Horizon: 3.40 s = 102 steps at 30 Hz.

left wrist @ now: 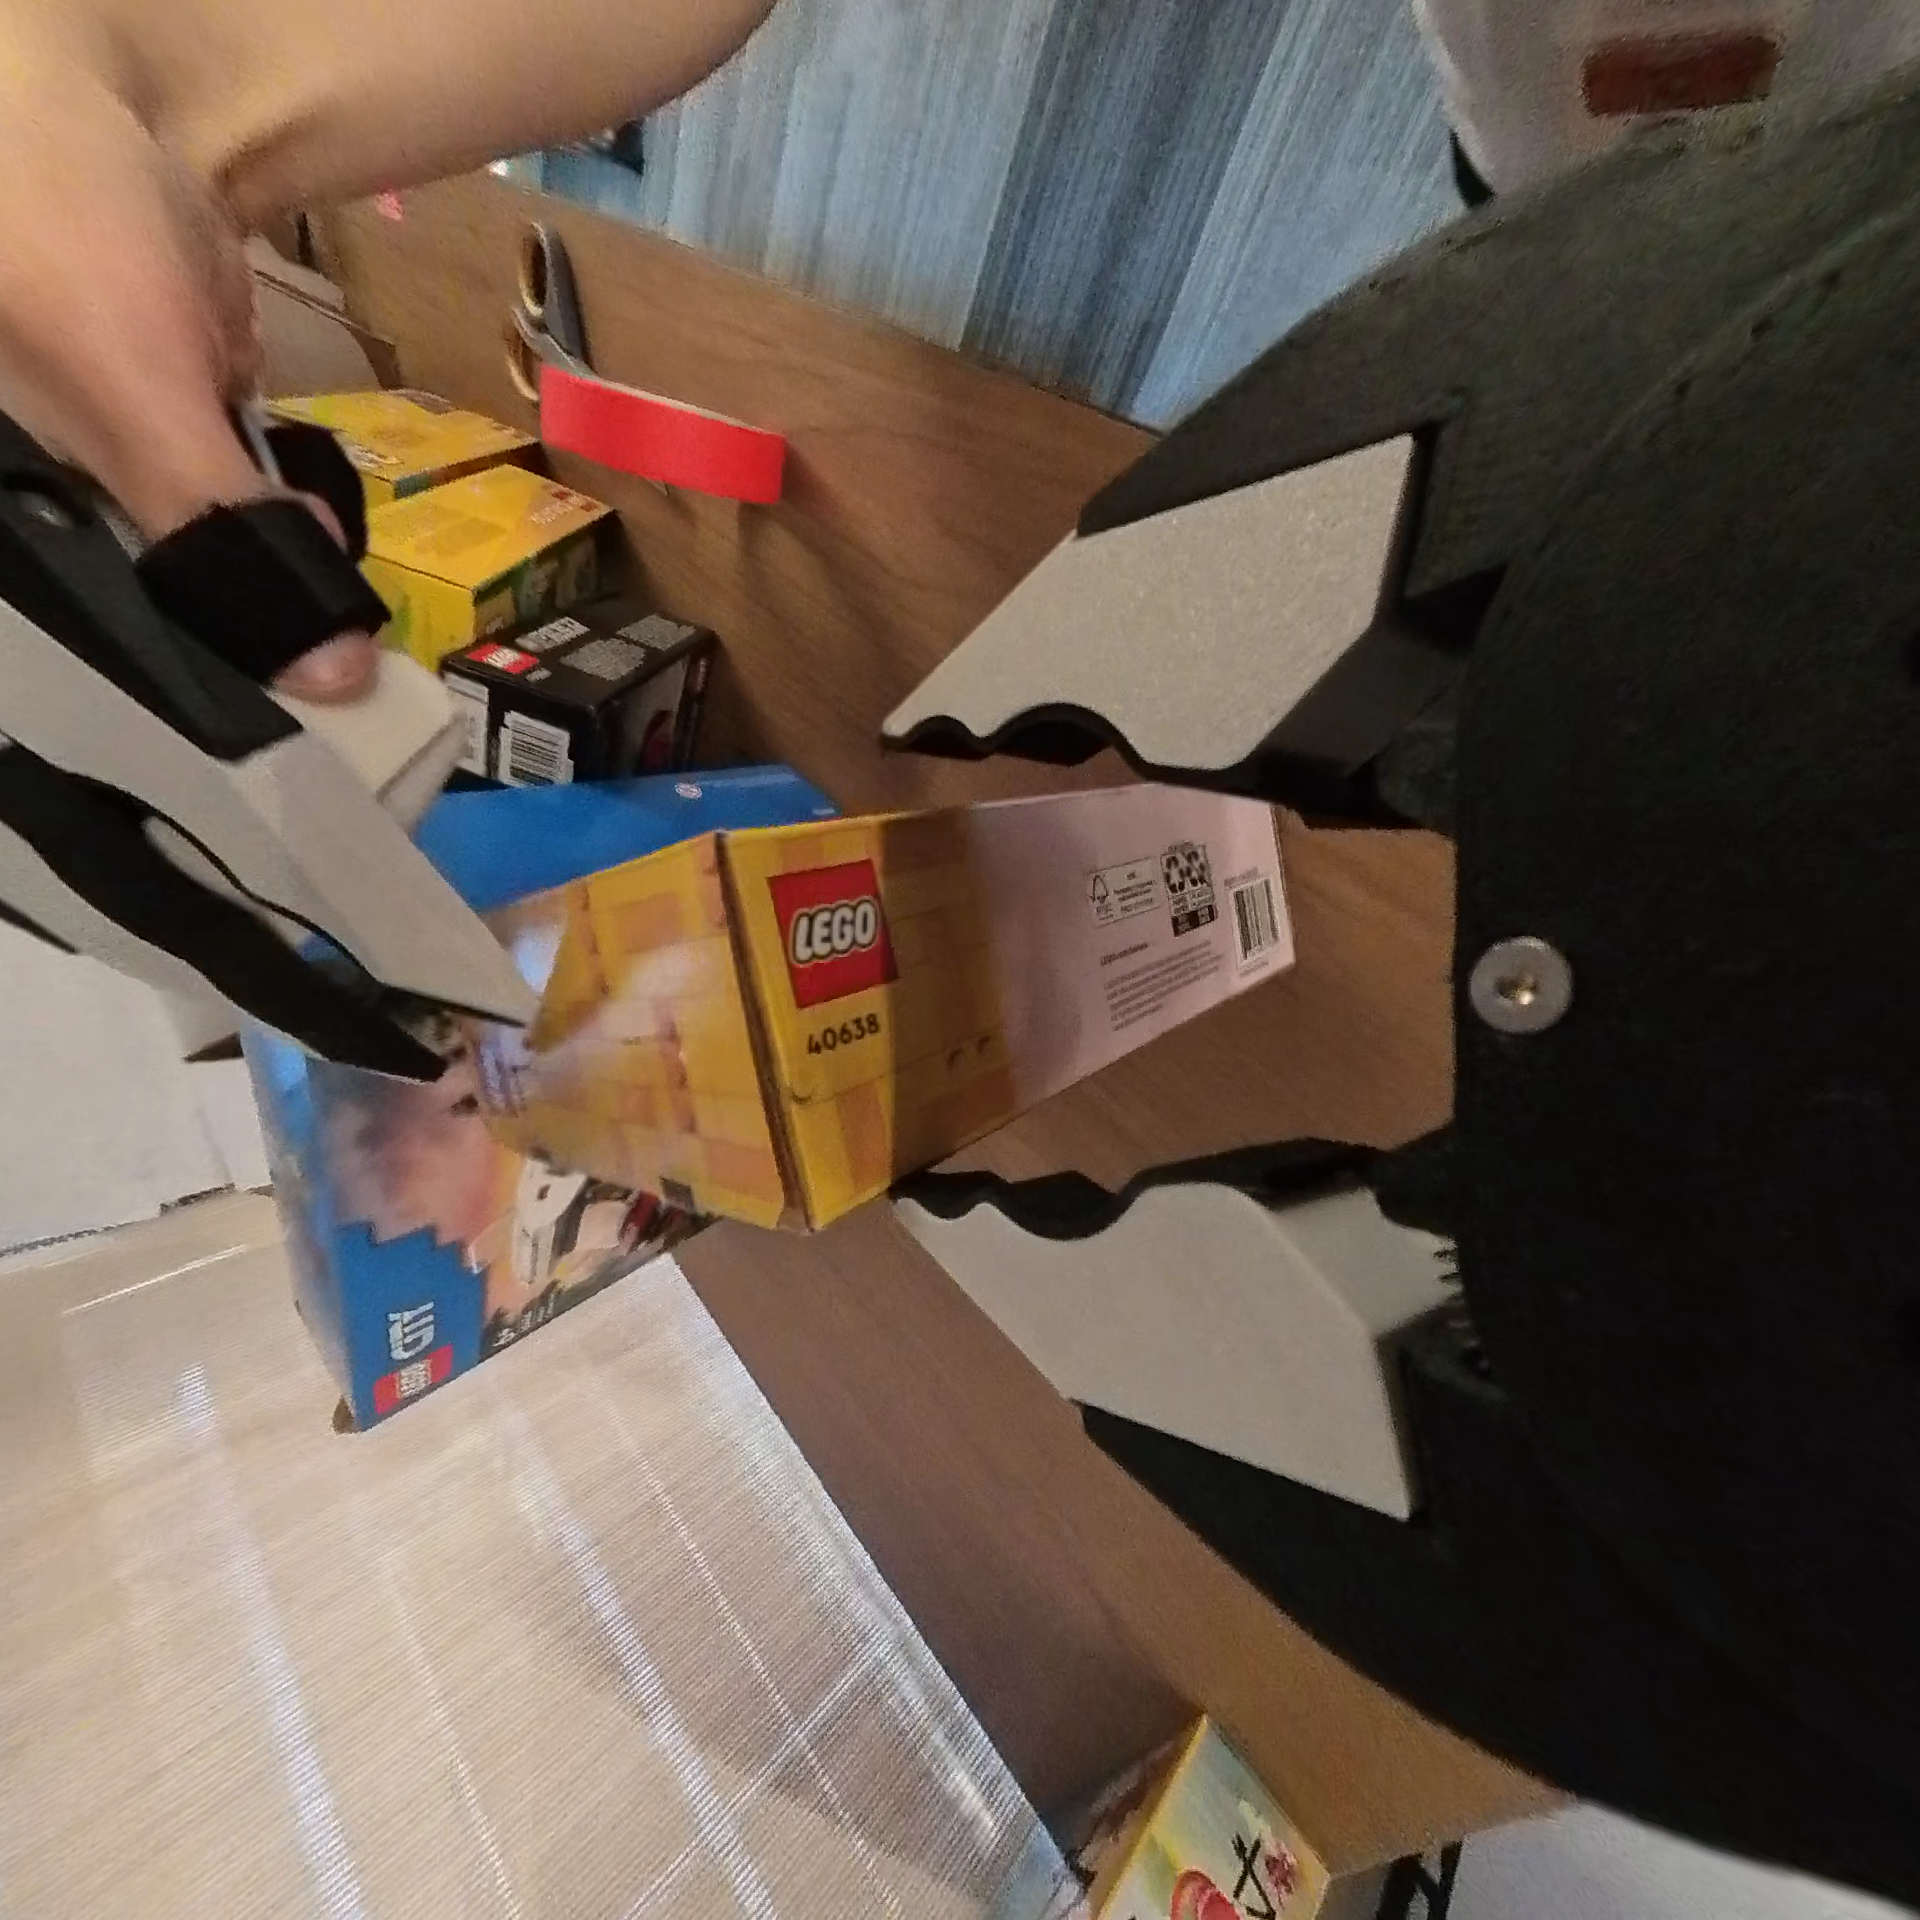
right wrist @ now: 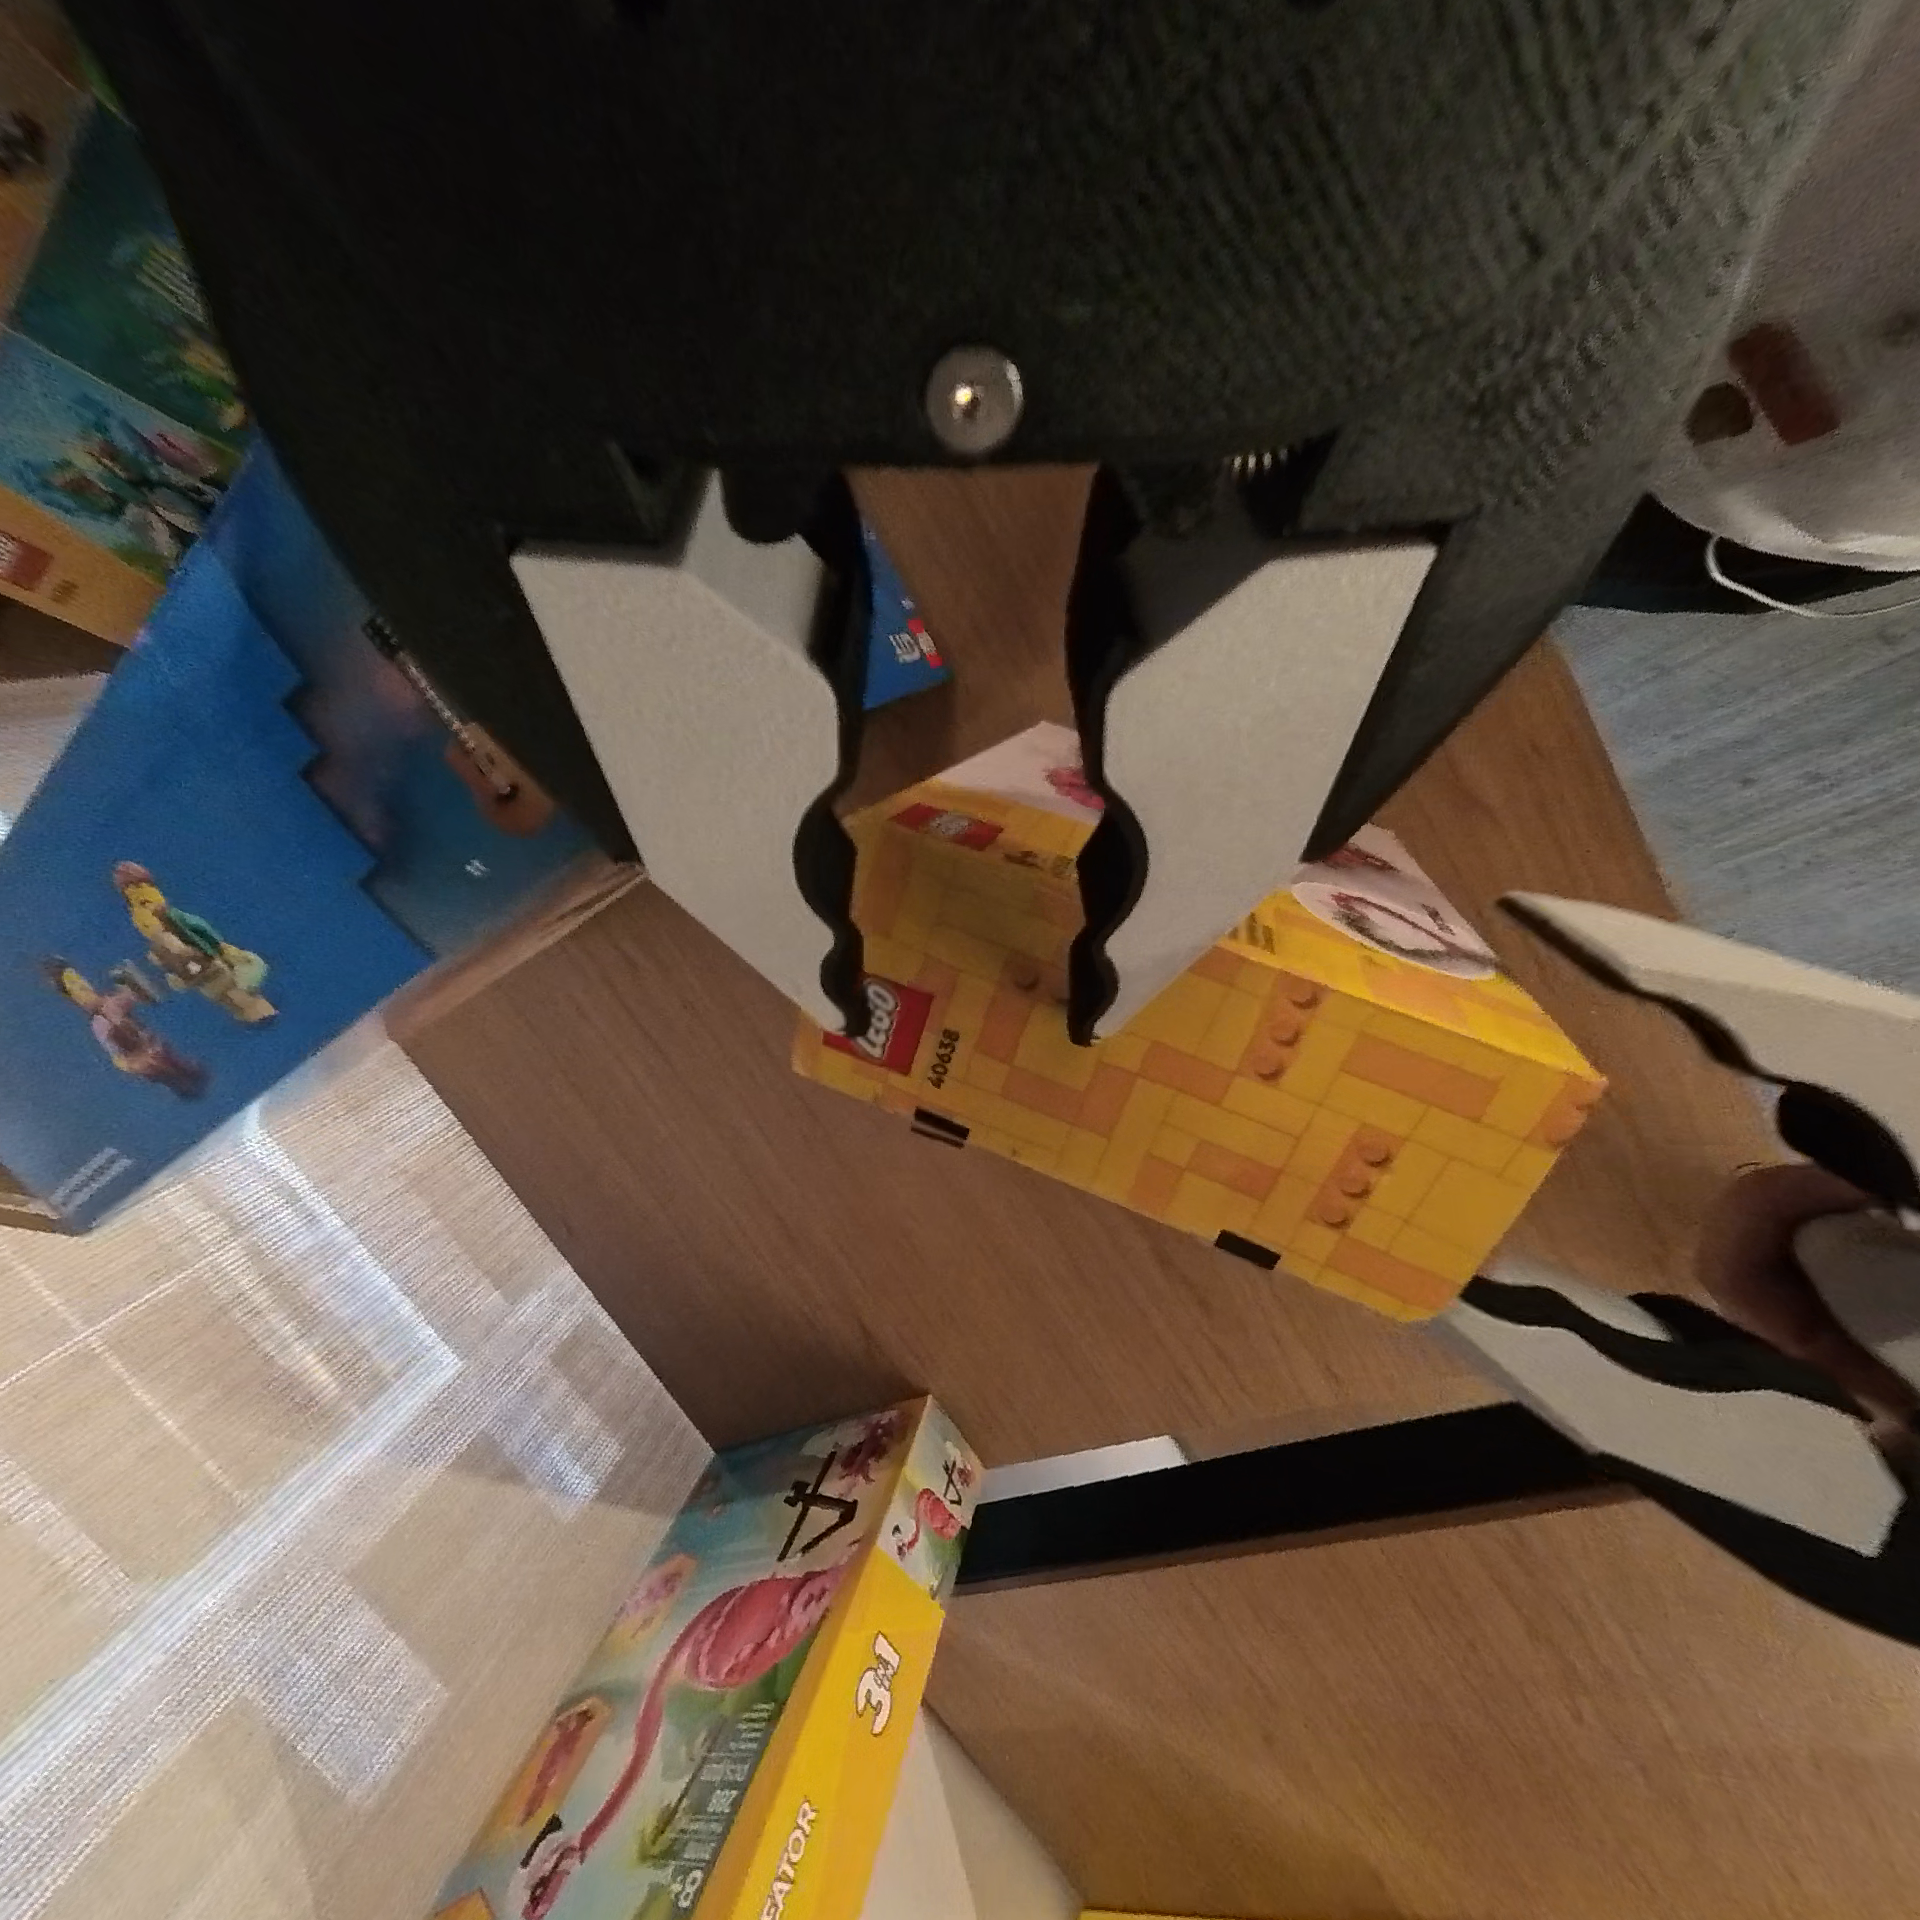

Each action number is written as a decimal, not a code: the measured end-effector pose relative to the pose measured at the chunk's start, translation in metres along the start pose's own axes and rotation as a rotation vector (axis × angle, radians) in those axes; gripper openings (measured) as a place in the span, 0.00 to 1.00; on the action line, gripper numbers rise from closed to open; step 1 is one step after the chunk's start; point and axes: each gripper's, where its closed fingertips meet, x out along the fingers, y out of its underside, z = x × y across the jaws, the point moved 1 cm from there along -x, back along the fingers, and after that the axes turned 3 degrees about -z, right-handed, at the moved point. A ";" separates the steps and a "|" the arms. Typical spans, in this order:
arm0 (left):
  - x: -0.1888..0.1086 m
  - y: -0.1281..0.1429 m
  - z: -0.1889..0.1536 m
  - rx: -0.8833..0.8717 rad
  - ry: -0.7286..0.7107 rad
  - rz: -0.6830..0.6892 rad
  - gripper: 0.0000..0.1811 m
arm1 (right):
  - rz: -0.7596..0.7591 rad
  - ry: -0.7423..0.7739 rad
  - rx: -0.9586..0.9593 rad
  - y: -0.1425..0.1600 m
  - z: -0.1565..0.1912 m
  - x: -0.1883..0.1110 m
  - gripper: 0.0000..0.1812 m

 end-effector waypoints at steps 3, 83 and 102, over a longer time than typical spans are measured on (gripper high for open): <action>-0.005 -0.006 -0.019 -0.027 0.014 -0.039 0.37 | 0.013 0.044 -0.032 -0.001 -0.002 0.002 0.18; 0.026 -0.043 0.011 0.224 0.266 -0.290 0.48 | -0.369 -0.252 -0.486 0.040 0.037 -0.049 0.18; 0.026 -0.037 0.002 0.058 0.384 -0.378 0.40 | -0.362 -0.183 -0.655 0.037 0.042 -0.047 0.18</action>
